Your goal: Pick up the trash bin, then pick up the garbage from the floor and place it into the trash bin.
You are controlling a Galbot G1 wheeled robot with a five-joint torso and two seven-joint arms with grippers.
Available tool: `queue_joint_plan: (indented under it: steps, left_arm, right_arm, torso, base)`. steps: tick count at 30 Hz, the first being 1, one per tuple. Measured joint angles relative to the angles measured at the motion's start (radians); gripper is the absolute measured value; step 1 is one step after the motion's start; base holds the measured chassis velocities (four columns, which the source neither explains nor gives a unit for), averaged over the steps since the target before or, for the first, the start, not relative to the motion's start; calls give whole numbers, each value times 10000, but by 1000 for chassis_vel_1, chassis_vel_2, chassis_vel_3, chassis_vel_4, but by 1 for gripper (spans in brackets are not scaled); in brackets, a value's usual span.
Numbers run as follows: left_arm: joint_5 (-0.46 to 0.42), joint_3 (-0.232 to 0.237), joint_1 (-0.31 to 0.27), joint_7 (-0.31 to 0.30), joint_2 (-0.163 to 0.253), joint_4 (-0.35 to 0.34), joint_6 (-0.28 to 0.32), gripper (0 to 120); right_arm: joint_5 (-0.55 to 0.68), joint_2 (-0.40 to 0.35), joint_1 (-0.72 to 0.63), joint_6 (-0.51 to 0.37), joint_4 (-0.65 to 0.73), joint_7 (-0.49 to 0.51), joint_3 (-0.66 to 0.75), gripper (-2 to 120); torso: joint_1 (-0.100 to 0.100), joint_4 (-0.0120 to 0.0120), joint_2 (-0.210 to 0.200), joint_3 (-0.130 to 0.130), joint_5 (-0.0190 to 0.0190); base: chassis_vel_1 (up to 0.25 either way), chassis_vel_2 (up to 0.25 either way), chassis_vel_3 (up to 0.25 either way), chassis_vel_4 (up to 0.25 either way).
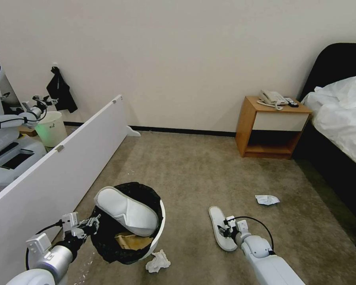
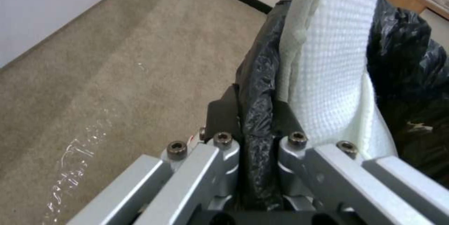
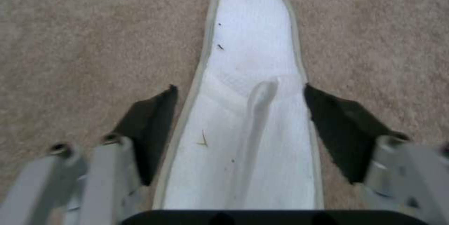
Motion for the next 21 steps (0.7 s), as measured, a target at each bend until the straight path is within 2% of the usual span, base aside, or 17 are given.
queue_joint_plan:
  steps: [1, 2, 4, 6, 7, 8, 10, 13, 14, 15, 17, 18, 20, 21]
  left_arm:
    - [8, 3, 7, 0, -9, -5, 0, 4]
    - [8, 3, 7, 0, -9, -5, 0, 4]
    - [19, 4, 23, 1, -16, -14, -10, 4]
    - [23, 4, 27, 2, -17, -14, -14, 4]
    - [30, 3, 36, 5, -16, -15, -20, 4]
    - [30, 3, 36, 5, -16, -15, -20, 4]
    - [32, -3, 40, 7, -23, -15, -24, 4]
    - [33, -5, 40, 8, -28, -17, -24, 4]
    - [39, -6, 41, 9, -41, -18, -25, 4]
    - [39, -6, 41, 9, -41, -18, -25, 4]
    - [58, -3, 46, 10, -68, -21, -26, 4]
    - [58, -3, 46, 10, -68, -21, -26, 4]
    - [63, -4, 51, 10, -69, -24, -26, 4]
    - [63, -4, 51, 10, -69, -24, -26, 4]
  right_arm:
    - [-114, 72, 103, 136, -194, -27, -1, 82]
    - [-114, 72, 103, 136, -194, -27, -1, 82]
    - [-263, 144, 215, 207, -408, -44, -7, 90]
    - [-286, 151, 232, 213, -439, -44, -15, 88]
    - [-358, 171, 281, 236, -543, -44, -30, 82]
    - [-358, 171, 281, 236, -543, -44, -30, 82]
    - [-483, 211, 359, 312, -737, -50, -32, 68]
    - [-529, 230, 385, 363, -824, -51, -33, 63]
    - [-607, 284, 445, 486, -1005, -57, -29, 56]
    - [-607, 284, 445, 486, -1005, -57, -29, 56]
    - [-676, 387, 549, 624, -1289, -62, 19, 43]
    - [-676, 387, 549, 624, -1289, -62, 19, 43]
    - [-681, 383, 559, 671, -1334, -72, 37, 33]
    - [-681, 383, 559, 671, -1334, -72, 37, 33]
  torso:
    - [0, 1, 0, 0, 0]
    - [0, 1, 0, 0, 0]
    - [0, 1, 0, 0, 0]
    - [0, 2, 0, 0, 0]
    - [0, 0, 0, 0, 0]
    - [0, 0, 0, 0, 0]
    - [0, 0, 0, 0, 0]
    - [0, 1, 0, 0, 0]
    - [1, 0, 0, 0, 0]
    - [1, 0, 0, 0, 0]
    - [1, 1, 0, 0, 0]
    - [1, 1, 0, 0, 0]
    - [0, 0, -1, 0, 0]
    - [0, 0, -1, 0, 0]
  base:
    - [0, 0, 0, 0]
    - [0, 0, 0, 0]
    - [0, 0, 0, 0]
    - [0, 0, 0, 0]
    - [0, 0, 0, 0]
    - [0, 0, 0, 0]
    - [0, 0, 0, 0]
    - [0, 0, 0, 0]
    - [0, 0, 0, 0]
    - [0, 0, 0, 0]
    - [0, 0, 0, 0]
    - [0, 0, 0, 0]
    - [0, 0, 0, 0]
    - [0, 0, 0, 0]
